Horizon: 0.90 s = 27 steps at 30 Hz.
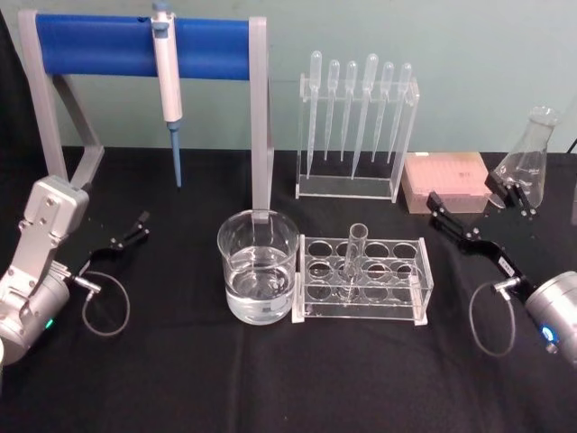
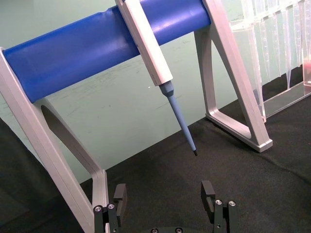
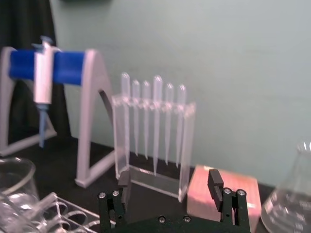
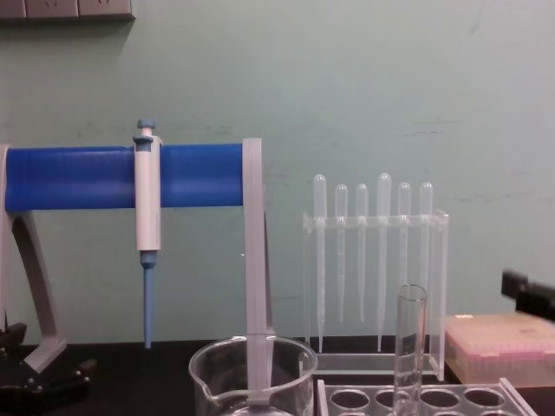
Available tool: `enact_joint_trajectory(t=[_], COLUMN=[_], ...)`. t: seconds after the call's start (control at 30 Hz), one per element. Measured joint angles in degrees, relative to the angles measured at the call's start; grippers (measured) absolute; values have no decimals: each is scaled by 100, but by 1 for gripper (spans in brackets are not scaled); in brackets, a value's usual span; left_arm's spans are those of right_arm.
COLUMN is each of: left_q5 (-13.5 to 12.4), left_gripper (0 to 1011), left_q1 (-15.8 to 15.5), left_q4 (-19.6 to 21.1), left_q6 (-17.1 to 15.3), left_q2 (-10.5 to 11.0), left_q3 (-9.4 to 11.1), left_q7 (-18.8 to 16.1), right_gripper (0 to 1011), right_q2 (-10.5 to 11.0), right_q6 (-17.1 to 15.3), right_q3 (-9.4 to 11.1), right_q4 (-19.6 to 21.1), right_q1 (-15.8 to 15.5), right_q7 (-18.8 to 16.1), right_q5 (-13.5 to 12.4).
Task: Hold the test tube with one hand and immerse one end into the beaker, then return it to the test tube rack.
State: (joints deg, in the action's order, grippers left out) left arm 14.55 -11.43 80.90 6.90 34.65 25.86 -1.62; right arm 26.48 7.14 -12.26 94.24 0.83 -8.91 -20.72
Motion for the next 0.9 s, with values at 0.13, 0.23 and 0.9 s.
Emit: enact_joint_trajectory(t=[0.13,0.23,0.9], left_q5=[0,0,0], left_gripper=[1000,1000,1000], left_q1=[0,0,0], left_q4=[0,0,0], left_q6=[0,0,0], left_q2=[0,0,0], left_q3=[0,0,0], left_q7=[0,0,0], right_gripper=[1002,1003,1003], right_q2=[-139,-225,-234], right_q6=[-76,-49,-15], right_q3=[-17,8,22], right_q4=[-168,-282,-286], right_q1=[17,38,37], right_q7=[66,-72,-128], right_q5=[79,-20,-75])
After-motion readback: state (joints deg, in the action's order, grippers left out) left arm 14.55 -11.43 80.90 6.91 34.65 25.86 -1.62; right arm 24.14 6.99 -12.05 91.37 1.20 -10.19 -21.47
